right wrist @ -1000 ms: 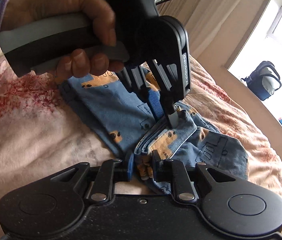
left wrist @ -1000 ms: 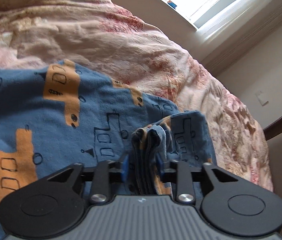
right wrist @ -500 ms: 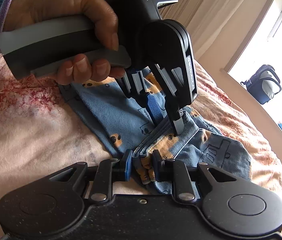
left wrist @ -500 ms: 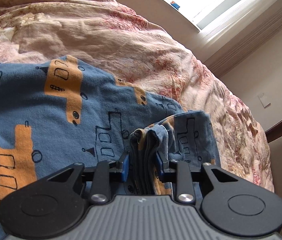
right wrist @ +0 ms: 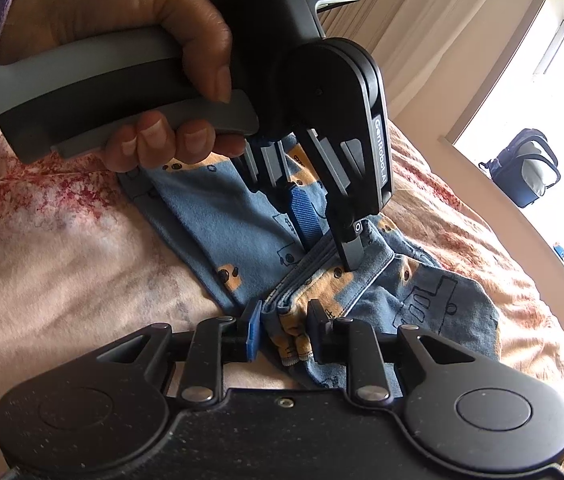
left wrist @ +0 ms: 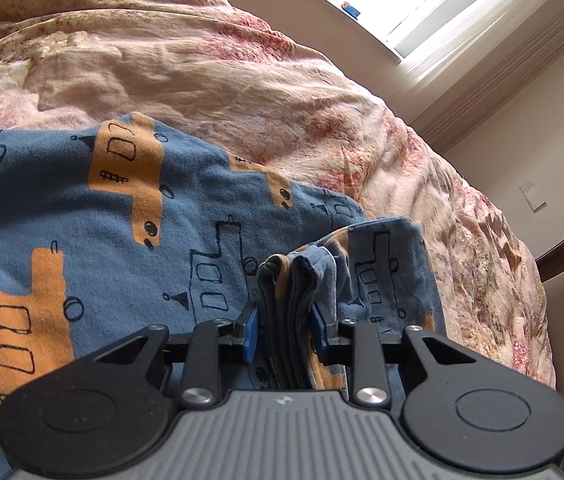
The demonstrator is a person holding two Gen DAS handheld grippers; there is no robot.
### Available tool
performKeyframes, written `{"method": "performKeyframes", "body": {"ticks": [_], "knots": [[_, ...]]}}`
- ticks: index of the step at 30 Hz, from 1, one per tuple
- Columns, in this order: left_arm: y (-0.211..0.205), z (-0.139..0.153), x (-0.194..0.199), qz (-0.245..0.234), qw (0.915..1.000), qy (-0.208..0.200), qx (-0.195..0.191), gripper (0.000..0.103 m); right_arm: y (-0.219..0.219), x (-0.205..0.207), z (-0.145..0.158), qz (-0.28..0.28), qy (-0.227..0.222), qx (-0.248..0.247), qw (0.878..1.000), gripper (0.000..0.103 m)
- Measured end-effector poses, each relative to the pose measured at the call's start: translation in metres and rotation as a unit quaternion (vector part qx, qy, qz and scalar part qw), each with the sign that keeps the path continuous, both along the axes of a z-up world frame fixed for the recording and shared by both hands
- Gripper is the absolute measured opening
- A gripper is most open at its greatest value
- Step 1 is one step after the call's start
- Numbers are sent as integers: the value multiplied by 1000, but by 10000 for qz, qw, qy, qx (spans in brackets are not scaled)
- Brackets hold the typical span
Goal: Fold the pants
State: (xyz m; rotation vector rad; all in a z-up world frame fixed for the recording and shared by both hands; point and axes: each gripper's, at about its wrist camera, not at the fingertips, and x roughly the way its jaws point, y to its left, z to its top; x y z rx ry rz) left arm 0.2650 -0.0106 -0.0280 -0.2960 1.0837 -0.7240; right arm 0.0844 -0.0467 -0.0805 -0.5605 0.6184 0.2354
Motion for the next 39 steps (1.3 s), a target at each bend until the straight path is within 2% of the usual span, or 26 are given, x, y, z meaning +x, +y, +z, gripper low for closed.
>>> {"method": "performKeyframes", "body": {"ticks": [2,3,6,9,13,16,19,23,29,37,39], "knots": [[0,0,0,0,10000,-7,2,29,0,0,0,-7,4,1,10000,26],[0,0,0,11,10000,-16,6,23,0,0,0,-7,10,8,10000,26],[2,0,0,35,9999,56,-113,14,1,-1,1,-19,2,-3,10000,19],[1,4,-2,48,9999,-16,-138,11,-1,-2,3,-67,2,6,10000,16],[-3,14,-8,-79,9995,-285,-90,10,-2,-2,11,-312,55,194,9993,16],[0,19,-7,-97,9994,-337,-71,9,2,-1,17,-415,36,273,9988,15],[11,25,-4,-113,9994,-311,-72,9,8,-1,23,-351,6,309,9989,15],[39,32,2,75,9994,-107,-335,9,23,5,30,-175,-47,354,9992,15],[66,43,2,319,9989,-316,113,9,49,17,38,164,-48,513,9985,15],[96,35,1,607,9973,-263,334,10,82,30,28,597,104,440,9972,15],[97,30,2,604,9969,-281,424,13,87,32,23,628,175,388,9971,16]]}}
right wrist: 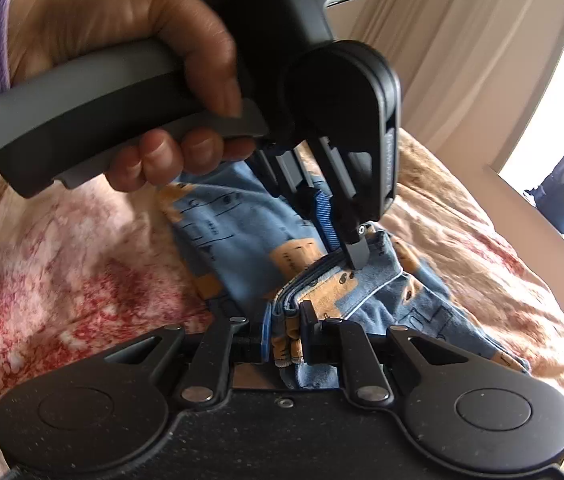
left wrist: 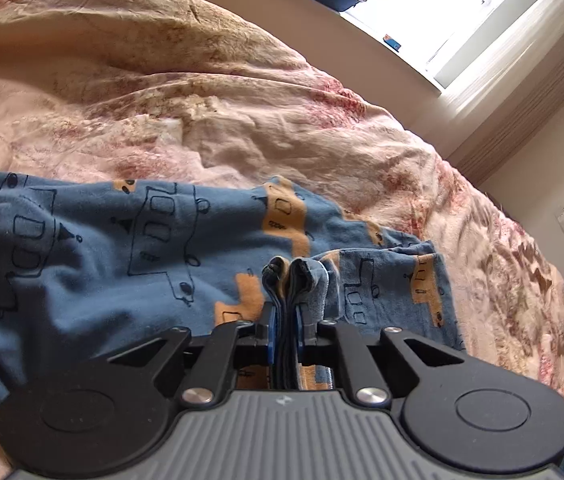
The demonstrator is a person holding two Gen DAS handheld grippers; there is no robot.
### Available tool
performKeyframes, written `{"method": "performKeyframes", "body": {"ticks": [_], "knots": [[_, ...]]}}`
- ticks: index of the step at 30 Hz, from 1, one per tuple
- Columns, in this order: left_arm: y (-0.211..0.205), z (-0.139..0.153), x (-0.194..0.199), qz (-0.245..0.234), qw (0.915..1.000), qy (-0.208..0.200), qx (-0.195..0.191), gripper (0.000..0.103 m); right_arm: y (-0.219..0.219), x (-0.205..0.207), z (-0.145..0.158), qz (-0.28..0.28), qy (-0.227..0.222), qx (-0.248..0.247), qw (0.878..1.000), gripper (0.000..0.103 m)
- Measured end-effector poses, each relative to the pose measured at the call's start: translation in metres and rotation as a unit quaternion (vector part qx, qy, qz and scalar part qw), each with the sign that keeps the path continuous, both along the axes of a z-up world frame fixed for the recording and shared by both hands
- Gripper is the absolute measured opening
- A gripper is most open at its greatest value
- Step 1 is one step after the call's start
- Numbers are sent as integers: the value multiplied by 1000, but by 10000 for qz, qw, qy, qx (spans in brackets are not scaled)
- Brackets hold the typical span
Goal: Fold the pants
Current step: 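Open both grippers and release the folded pants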
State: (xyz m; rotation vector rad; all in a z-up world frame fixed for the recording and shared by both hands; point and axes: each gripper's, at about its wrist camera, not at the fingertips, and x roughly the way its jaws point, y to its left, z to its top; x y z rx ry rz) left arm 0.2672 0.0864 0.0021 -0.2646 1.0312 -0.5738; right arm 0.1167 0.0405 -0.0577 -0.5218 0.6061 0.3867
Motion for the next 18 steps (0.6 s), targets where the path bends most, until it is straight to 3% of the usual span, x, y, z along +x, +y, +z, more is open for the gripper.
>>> {"method": "performKeyframes", "body": {"ticks": [1,2,3,4,5,6,7,10,12,14,18], "knots": [[-1,-2,1,72,9999,14,85,16,1,1,-3,20,35,-17,10000,19],[-2,-4,1,117,9998,-2,168,25,1,1,-4,47,42,0,10000,21],[-3,-4,1,123,9996,-45,232,42,-1,0,-3,100,55,41,9999,26],[-4,-3,0,117,9995,-113,271,50,-5,-2,-1,159,81,60,9998,32],[-6,-1,-2,98,9993,-201,291,68,-12,-6,2,218,101,47,9997,36],[-9,1,-4,62,9991,-293,307,84,-23,-12,5,222,75,-24,9997,49],[-11,3,-7,44,9986,-403,347,89,-37,-19,8,165,-18,-159,9997,65],[-22,3,-11,175,9948,-787,621,96,-89,-33,16,-356,-460,-729,9956,91],[-31,-3,-10,300,9915,-901,884,100,-124,-24,18,-935,-627,-1026,9883,94],[-41,-12,-11,427,9869,-967,1222,100,-151,-3,18,-1445,-726,-986,9819,94],[-52,-23,-20,427,9756,-1320,1702,101,-173,51,9,-1550,-591,-189,9860,94]]}}
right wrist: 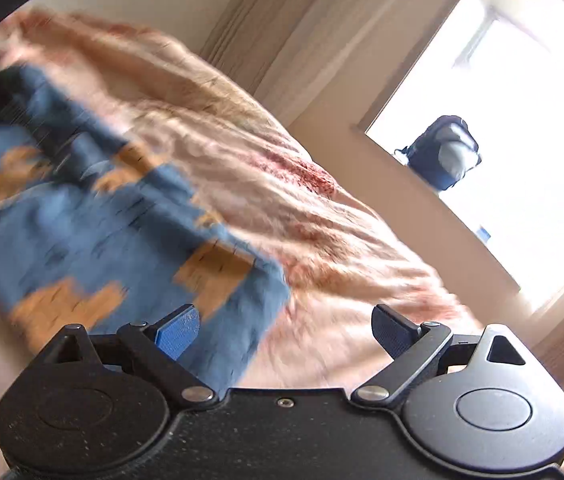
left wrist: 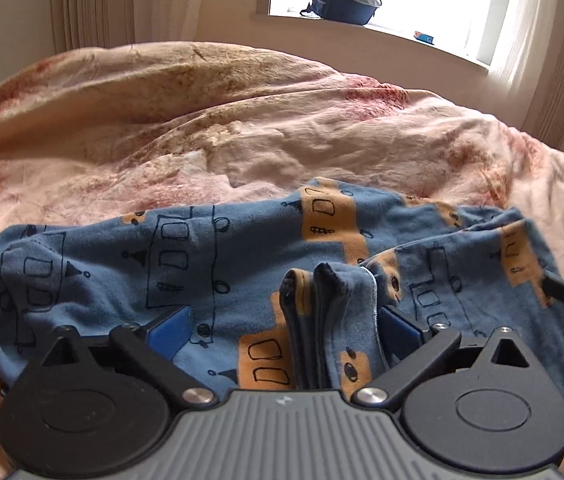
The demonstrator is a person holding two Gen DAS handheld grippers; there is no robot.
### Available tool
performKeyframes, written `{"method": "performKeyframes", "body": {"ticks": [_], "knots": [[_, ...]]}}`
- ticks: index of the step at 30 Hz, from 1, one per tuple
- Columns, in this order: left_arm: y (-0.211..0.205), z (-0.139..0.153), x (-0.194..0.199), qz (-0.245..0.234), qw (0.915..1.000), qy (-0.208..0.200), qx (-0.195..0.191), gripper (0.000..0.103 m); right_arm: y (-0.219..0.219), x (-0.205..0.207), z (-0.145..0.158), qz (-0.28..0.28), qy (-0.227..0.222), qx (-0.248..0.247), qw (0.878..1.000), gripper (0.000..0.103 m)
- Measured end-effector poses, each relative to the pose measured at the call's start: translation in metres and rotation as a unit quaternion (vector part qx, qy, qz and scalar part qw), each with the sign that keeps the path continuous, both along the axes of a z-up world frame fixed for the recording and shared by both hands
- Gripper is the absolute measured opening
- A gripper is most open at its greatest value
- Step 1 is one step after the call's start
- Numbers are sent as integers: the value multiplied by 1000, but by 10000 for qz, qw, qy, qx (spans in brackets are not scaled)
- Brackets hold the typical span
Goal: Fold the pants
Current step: 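Open both grippers and release the folded pants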
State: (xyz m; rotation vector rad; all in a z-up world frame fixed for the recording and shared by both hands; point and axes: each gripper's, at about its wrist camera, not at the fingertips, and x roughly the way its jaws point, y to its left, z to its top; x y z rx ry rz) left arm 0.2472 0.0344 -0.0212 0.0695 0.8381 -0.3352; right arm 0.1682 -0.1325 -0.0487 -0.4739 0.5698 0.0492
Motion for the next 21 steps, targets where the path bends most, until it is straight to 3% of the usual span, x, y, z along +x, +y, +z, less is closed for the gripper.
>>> {"method": "performKeyframes", "body": {"ticks": [4,7,9,12,15,17,21], "knots": [[4,-3,2,153,9999,24,-62,103,-7,50,-18,36,111,153,9998,93],[7,-6,5,183,9998,75,-82,103,-35,68,-19,-90,158,340,9993,102],[5,-6,5,168,9998,56,-12,103,-61,62,-11,-556,68,639,9964,101],[7,1,3,217,9997,-8,-121,103,-90,50,4,-1314,-14,818,9879,91],[14,3,3,265,9987,-26,-436,103,-71,14,17,-903,80,705,9934,91],[18,4,0,211,9985,102,-489,103,-43,-12,19,-505,181,513,9972,97],[26,10,-31,190,9998,-38,-44,103,3,-47,-6,-39,621,-317,9976,100]]}}
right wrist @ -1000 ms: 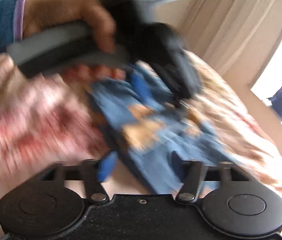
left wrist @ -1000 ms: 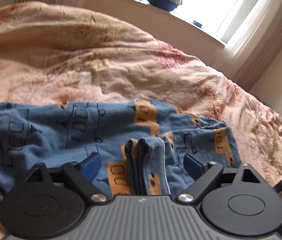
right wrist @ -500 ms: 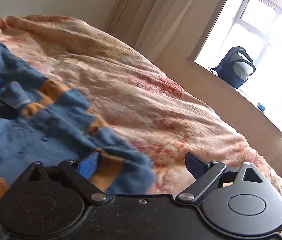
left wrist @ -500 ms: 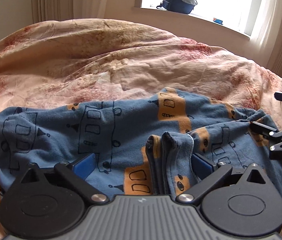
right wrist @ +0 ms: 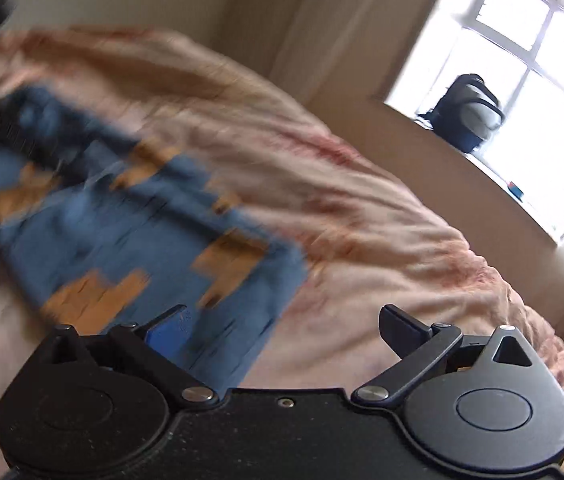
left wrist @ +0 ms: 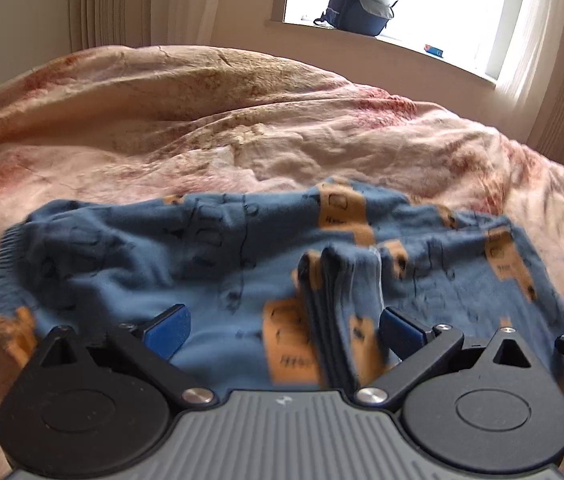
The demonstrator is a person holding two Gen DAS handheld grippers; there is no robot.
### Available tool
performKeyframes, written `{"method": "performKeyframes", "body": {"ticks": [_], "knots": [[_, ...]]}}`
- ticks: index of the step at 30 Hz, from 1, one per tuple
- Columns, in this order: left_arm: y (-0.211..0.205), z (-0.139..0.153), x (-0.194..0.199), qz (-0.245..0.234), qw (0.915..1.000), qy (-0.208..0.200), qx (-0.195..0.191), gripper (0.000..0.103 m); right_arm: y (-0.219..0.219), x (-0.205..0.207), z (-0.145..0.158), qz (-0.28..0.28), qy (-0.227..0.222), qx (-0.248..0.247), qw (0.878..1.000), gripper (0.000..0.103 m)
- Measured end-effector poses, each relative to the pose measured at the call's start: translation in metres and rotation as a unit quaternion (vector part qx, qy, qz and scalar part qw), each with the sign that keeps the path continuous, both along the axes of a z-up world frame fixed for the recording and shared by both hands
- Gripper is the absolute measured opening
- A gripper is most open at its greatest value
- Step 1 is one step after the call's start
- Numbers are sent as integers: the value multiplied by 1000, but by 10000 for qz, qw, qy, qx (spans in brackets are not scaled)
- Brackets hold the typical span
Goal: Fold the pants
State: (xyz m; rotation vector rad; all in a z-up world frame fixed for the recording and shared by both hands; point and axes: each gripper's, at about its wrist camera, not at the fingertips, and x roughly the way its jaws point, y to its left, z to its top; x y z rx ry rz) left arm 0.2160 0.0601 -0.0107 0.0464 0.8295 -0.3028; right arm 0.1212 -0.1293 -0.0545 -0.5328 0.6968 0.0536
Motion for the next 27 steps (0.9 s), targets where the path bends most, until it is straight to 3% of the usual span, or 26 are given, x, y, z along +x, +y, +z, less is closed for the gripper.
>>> {"method": "performKeyframes", "body": {"ticks": [4,8,10,12,15,17,21,22,24,27], "knots": [[6,1,-30,-17,9983,-26,582,103,1,-20,-13,-517,-89,-129,9985,101],[19,15,-39,619,9928,145,1015,103,4,-32,11,-520,-554,-226,9969,102],[41,26,-50,930,9936,12,635,103,9,-40,21,-256,-680,106,9973,102],[69,34,-57,1312,9913,9,-53,103,19,-42,24,54,-644,401,9971,102],[114,33,-54,1977,9743,171,-1067,103,42,-35,17,479,-578,382,9964,102],[146,23,-45,2319,9550,483,-1782,103,60,-23,13,659,-526,442,9955,102],[192,-13,-34,3122,8891,979,-3201,99,88,12,20,631,-589,864,9925,102],[195,-16,-31,3172,8824,945,-3343,99,94,23,20,598,-584,928,9922,102],[192,-16,-25,3170,8855,773,-3309,100,106,45,17,532,-558,942,9926,102],[172,-14,-17,3113,9058,425,-2842,103,118,74,2,426,-416,756,9954,102]]}}
